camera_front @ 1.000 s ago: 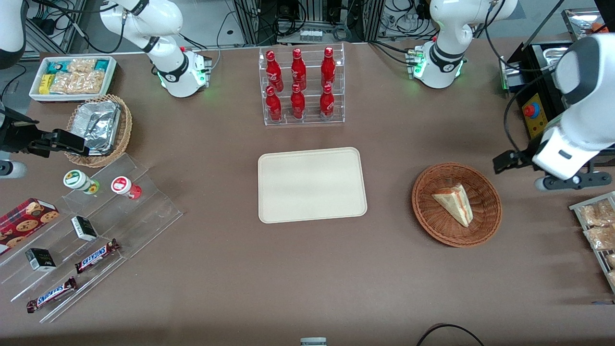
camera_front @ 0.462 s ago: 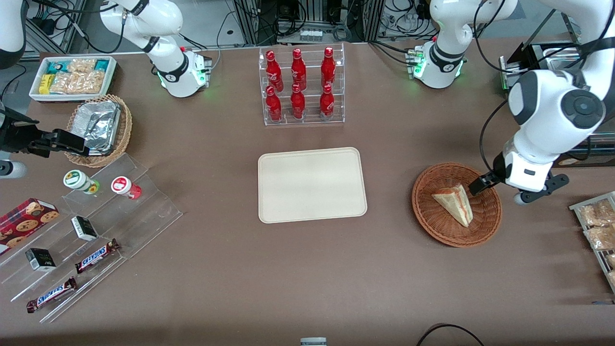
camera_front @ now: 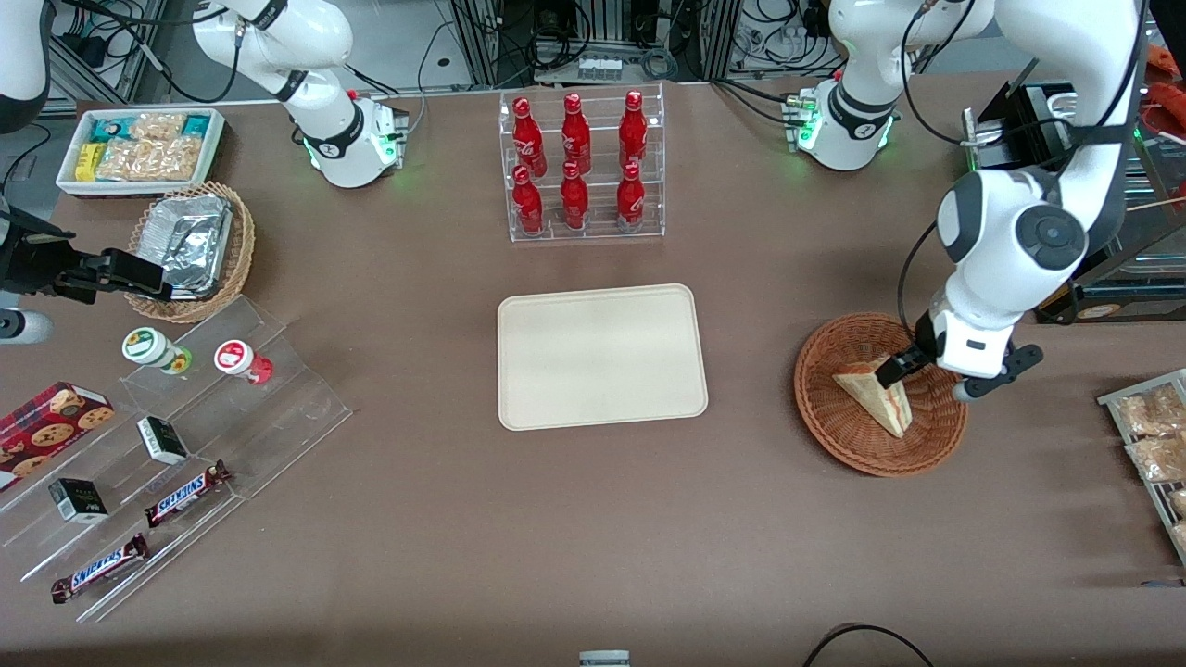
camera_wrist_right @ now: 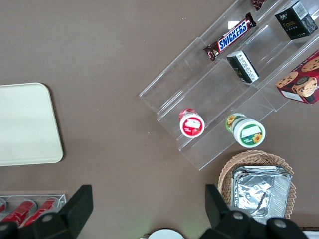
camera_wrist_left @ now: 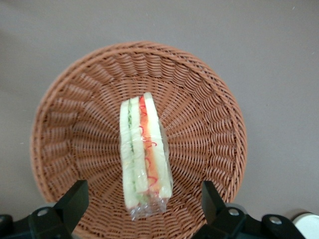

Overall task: Place sandwich from basket to tray
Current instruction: 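Lower the left gripper and close it on the wrapped sandwich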

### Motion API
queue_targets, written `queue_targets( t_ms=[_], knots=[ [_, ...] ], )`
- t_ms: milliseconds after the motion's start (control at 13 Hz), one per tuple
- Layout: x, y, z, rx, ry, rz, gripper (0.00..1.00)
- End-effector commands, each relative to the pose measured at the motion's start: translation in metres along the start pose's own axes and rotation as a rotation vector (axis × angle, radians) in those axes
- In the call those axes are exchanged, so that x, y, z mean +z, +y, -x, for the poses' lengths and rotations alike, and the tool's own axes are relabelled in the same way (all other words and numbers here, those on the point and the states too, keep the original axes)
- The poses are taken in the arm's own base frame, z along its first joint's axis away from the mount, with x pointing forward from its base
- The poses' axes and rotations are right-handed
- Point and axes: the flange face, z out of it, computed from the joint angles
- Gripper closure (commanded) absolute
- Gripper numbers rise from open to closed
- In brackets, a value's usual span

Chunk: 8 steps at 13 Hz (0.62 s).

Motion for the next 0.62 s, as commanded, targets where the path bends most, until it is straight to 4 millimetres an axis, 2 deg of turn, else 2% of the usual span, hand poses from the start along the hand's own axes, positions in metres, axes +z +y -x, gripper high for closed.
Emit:
queue_targets(
  t_ms=[0, 538],
  knots=[
    [0.023, 0.003, 0.007, -0.010, 0.004, 0.011, 0.00],
    [0.060, -0.004, 0.017, -0.005, -0.017, 0.001, 0.00]
  ],
)
